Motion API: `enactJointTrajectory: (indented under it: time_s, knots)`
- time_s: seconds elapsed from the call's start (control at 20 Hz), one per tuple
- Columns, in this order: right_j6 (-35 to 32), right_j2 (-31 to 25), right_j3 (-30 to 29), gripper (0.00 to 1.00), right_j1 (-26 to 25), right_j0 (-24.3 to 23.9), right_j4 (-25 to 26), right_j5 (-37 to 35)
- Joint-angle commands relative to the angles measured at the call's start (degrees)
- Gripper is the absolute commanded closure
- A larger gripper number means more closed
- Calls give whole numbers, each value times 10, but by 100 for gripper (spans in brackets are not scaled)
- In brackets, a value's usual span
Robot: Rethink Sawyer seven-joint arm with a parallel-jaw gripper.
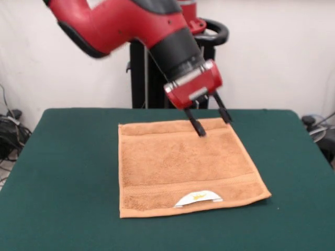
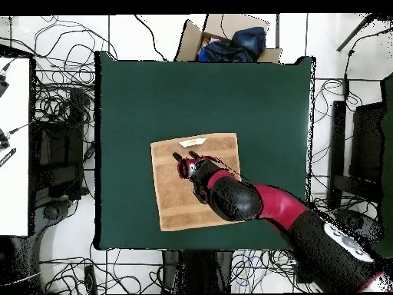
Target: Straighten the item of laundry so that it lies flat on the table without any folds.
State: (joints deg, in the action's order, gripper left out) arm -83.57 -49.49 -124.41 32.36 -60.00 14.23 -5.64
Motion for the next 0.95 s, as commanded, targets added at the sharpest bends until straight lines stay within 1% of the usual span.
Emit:
enactJointTrajectory:
  time_s: [0.05, 0.1, 0.25, 0.6, 0.9, 0.95]
  knots:
    - [-104, -1, -61, 0, 145, -4, -67, -122]
    - [-101, 1, -63, 0, 148, -3, -69, -127]
    - [-81, 42, -64, 0, 157, 12, -55, -163]
    - [-72, 53, -61, 0, 146, 8, -31, -167]
    - [-73, 71, -55, 0, 150, 21, -25, -178]
    - [-72, 82, -53, 0, 151, 26, -21, -188]
